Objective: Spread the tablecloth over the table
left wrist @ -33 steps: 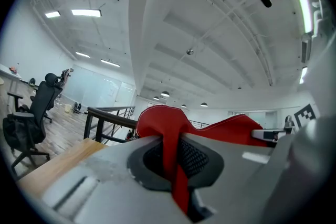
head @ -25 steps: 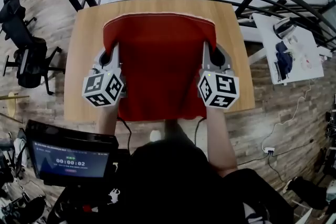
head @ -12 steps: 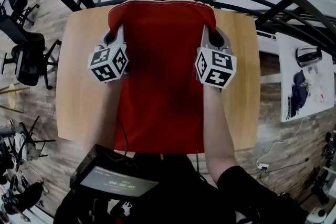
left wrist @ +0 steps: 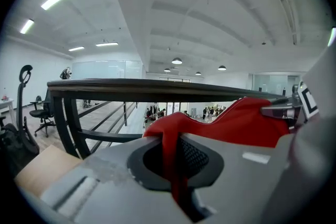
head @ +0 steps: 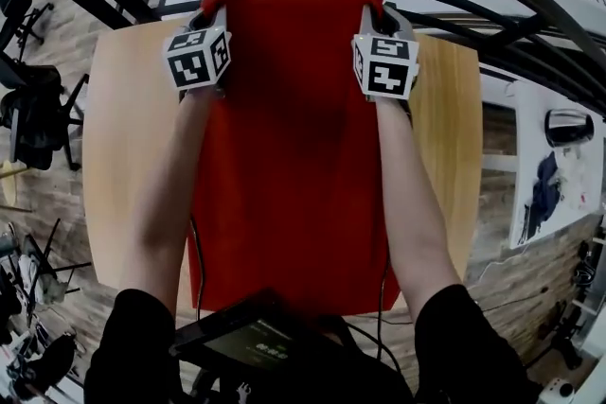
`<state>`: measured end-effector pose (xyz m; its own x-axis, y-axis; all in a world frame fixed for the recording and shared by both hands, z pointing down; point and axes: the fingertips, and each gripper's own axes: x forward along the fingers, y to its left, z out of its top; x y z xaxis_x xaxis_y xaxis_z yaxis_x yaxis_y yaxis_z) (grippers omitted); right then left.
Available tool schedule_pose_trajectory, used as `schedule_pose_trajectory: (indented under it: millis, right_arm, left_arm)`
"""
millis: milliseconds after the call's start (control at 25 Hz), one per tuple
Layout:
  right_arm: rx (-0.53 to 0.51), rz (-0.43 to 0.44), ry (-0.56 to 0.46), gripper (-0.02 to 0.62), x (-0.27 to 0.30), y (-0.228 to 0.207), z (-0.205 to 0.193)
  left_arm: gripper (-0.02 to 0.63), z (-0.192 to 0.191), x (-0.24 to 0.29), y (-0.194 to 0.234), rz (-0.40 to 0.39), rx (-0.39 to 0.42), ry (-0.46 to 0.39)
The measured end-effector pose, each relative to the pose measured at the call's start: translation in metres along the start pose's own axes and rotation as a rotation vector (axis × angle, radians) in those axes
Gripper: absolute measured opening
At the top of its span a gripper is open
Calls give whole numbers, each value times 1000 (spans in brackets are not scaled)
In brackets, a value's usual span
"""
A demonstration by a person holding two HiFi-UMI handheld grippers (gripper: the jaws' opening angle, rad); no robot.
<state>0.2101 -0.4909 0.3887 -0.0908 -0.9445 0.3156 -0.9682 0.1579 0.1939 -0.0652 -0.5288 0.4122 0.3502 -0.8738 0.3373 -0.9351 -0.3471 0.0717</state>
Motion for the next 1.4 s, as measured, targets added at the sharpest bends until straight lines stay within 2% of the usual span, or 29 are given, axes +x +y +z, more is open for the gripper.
schedule_pose_trajectory:
  millis: [80,200,280,360,400,480,520,640,680,760,840,920,960,1000,1080,1160,1240,1400]
  right_arm:
    - [-33,-10,1,12,34,-6,9]
    - [0,-26,40,12,78,-15,12]
    - [29,-19,101,12,97,-13,-11]
    - [13,2,149,12,107,-5,-40]
    - [1,11,166,12,110,-1,-52]
    - [-9,44,190,12,112,8,-68]
    - [-10,79,202,29,112,16,-74]
    - [-27,267,223,280,94,65,-90]
    - [-39,313,222,311,81,79,-95]
    - [-43,341,221,316,52,93,-106]
    - [-22,326,227,316,26,95,-121]
    - [3,312,237,307,-1,97,-134]
    - [19,309,245,272,-16,99,-141]
    - [38,307,248,255,-33,99,-146]
    - [84,284,230,255,-70,95,-151]
    - [137,222,206,255,-112,77,-157]
    - [186,151,208,252,-153,55,-173]
    - [217,42,224,220,-214,27,-208]
  left_arm:
    - [8,13,33,12,-8,24,6]
    - [9,29,72,20,-1,101,11]
    - [9,7,91,19,-13,92,66]
    - [12,-24,103,15,-42,63,128]
    - [39,-36,106,12,-56,66,151]
    - [205,-46,104,8,-72,86,177]
    - [264,-46,98,6,-74,92,173]
    - [322,-43,68,-13,-86,88,129]
    - [336,-46,58,-26,-105,86,123]
    - [336,-60,42,-58,-158,94,135]
    - [335,-81,31,-83,-184,120,160]
    - [261,-103,19,-98,-203,100,184]
    - [249,-112,11,-105,-210,78,193]
    - [244,-120,2,-110,-200,60,193]
    - [238,-124,-24,-108,-118,27,156]
    - [264,-123,-55,-106,-57,-30,117]
    - [245,-131,-84,-128,-121,-63,135]
    - [93,-160,-123,-204,-329,71,188]
